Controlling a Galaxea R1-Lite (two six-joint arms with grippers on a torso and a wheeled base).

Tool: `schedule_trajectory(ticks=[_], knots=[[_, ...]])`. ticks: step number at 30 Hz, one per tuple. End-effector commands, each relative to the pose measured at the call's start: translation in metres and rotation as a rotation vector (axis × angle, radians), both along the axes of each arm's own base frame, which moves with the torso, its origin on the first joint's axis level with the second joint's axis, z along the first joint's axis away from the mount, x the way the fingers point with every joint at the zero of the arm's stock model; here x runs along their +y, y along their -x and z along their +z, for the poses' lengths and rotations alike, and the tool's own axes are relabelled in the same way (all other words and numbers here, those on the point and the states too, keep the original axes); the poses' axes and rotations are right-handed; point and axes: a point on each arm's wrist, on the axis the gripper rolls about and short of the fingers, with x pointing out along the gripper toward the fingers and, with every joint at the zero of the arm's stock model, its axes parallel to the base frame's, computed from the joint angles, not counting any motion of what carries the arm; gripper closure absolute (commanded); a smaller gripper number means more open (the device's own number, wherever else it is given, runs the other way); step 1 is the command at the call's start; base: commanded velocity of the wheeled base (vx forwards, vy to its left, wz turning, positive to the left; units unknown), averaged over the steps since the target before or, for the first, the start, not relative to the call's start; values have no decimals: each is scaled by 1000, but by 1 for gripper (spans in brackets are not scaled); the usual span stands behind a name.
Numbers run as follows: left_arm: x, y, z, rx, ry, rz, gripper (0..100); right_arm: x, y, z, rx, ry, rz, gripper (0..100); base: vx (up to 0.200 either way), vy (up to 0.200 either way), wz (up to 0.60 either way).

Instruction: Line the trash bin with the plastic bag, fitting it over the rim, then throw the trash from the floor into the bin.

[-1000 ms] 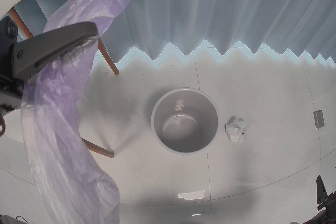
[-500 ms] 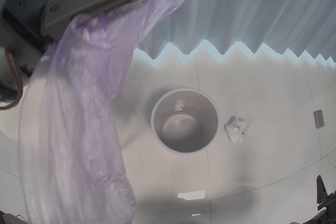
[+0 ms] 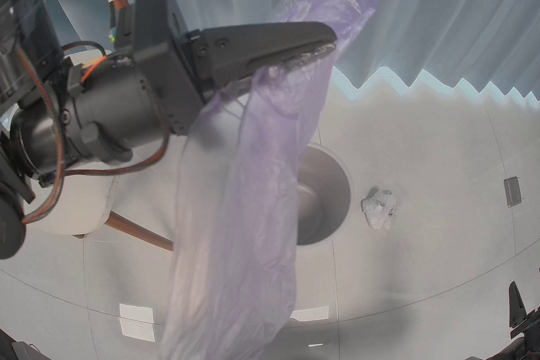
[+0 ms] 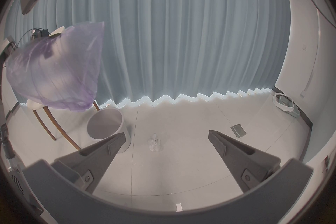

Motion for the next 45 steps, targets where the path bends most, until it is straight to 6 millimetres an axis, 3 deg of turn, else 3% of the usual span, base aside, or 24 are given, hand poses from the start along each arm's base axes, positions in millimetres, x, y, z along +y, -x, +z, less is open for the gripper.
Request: schedule_trajectory(ticks=[1, 4, 8, 13, 30, 40, 45], knots=[[-13, -26, -21, 42, -38, 25, 100, 0, 0, -5, 2, 1, 0, 0, 0, 0, 0], [-17, -40, -35, 53, -56, 47, 100, 0, 0, -5, 2, 1, 0, 0, 0, 0, 0], [-23, -71, -68, 52, -132, 105, 100, 0, 0, -5, 2, 0, 0, 0, 0, 0, 0], [-23, -91, -83, 70, -160, 140, 100, 0, 0, -5, 2, 0, 0, 0, 0, 0, 0], [-37, -126, -100, -29, -206, 183, 100, 0, 0, -5, 2, 1, 0, 0, 0, 0, 0], [-44, -140, -132, -100, -299, 200, 100, 0, 0, -5, 2, 1, 0, 0, 0, 0, 0], [-51, -151, -139, -102, -299, 199, 100, 0, 0, -5, 2, 1, 0, 0, 0, 0, 0]])
